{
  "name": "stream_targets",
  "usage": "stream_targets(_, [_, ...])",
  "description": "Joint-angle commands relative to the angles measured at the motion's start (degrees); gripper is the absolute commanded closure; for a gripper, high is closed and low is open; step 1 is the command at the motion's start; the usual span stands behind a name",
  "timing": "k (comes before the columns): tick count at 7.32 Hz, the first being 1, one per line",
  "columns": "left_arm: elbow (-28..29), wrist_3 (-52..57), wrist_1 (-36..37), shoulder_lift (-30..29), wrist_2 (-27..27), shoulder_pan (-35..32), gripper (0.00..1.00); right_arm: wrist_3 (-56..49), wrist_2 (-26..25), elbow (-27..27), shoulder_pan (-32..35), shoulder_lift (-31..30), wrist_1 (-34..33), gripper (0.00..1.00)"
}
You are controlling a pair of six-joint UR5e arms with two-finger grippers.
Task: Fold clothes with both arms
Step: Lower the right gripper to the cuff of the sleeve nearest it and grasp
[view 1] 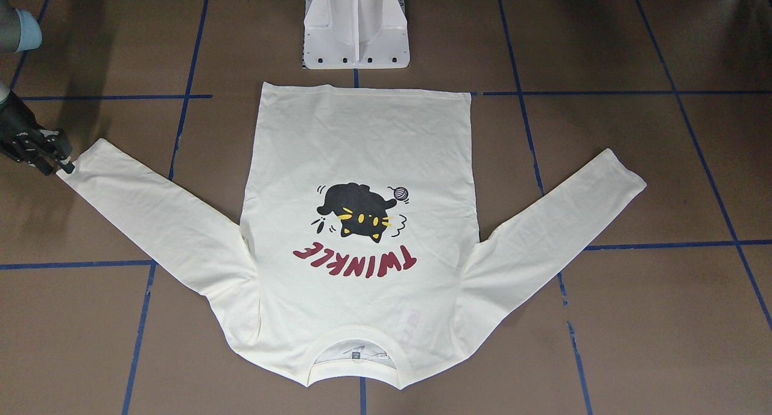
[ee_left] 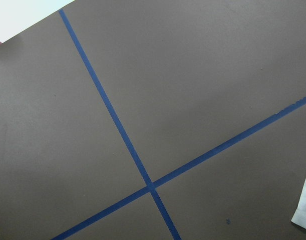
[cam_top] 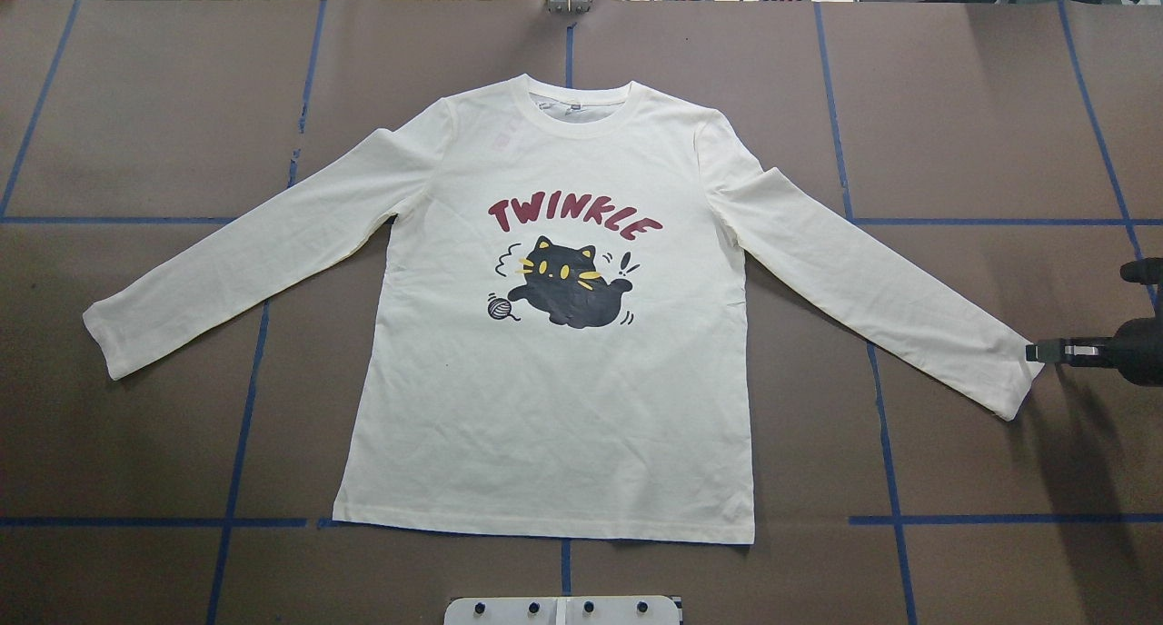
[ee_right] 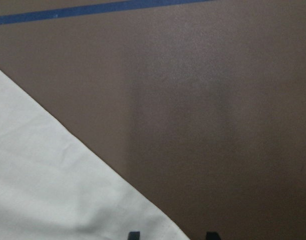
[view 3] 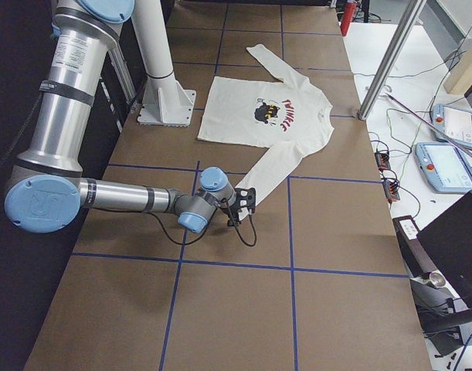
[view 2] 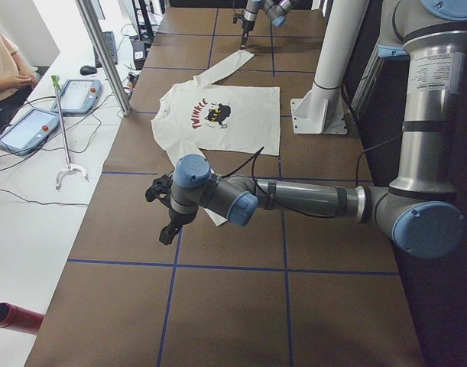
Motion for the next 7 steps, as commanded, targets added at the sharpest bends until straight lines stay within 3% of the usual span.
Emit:
stream_targets(1, [0.0,0.1,0.0,0.1,0.3,0.0,0.0,-0.2,0.0,-0.2,-0.1,0.5,0.1,0.51])
stream_targets(2, [0.1,0.1,0.0,0.1,0.3,0.0,0.0,0.0,0.0,-0.1,-0.1,0.6,0.1,0.87])
stream_targets(3, [0.0,0.1,0.0,0.1,0.3,-0.1,0.0,-0.4,0.0,-0.1,-0.1,0.6,0.1,1.0])
stream_targets(5, [0.0,0.1,0.0,0.1,0.3,-0.2,0.0,-0.6,0.0,0.5,0.0,0.6,0.1,1.0])
stream_targets(7, [0.0,0.2,0.0,0.2,0.2,-0.4,0.0,-0.7,3.7,7.1,2.1,0.7,-3.7,1.0])
